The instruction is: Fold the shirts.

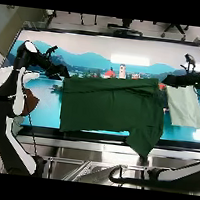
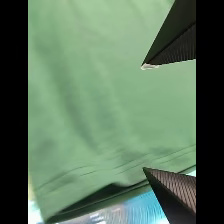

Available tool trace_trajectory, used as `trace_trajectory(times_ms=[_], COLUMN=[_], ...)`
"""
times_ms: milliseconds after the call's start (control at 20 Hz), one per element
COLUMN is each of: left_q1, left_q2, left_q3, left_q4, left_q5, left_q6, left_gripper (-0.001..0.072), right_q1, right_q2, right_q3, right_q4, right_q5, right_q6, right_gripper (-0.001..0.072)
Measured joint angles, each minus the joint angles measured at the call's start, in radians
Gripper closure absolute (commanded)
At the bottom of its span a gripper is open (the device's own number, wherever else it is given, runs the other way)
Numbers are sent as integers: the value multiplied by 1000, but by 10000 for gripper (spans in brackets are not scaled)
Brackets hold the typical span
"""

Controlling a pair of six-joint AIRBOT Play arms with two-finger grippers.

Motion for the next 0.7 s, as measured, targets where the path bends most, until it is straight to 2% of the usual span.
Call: trace_trajectory(times_ms=[100, 150, 300, 500, 700], left_q1=[13, 22, 53, 106, 142], left_q2=[64, 110, 268, 466, 584], left_q3=[-84, -157, -435, -822, -1080], left_q4=[0, 0, 3, 8, -2], left_q5=[-37, -46, -37, 26, 138], left_q6=[-15, -17, -10, 23, 67], left_gripper=[13, 14, 14, 14, 14], right_q1=[-21, -36, -96, -184, -224], right_q2=[61, 91, 180, 289, 333], right_q3=[-8, -18, -84, -192, -232], right_q4=[-27, -37, -53, -57, -30], right_q5=[62, 98, 183, 218, 229], right_q6=[45, 64, 100, 118, 137], right_gripper=[469, 490, 488, 488, 487])
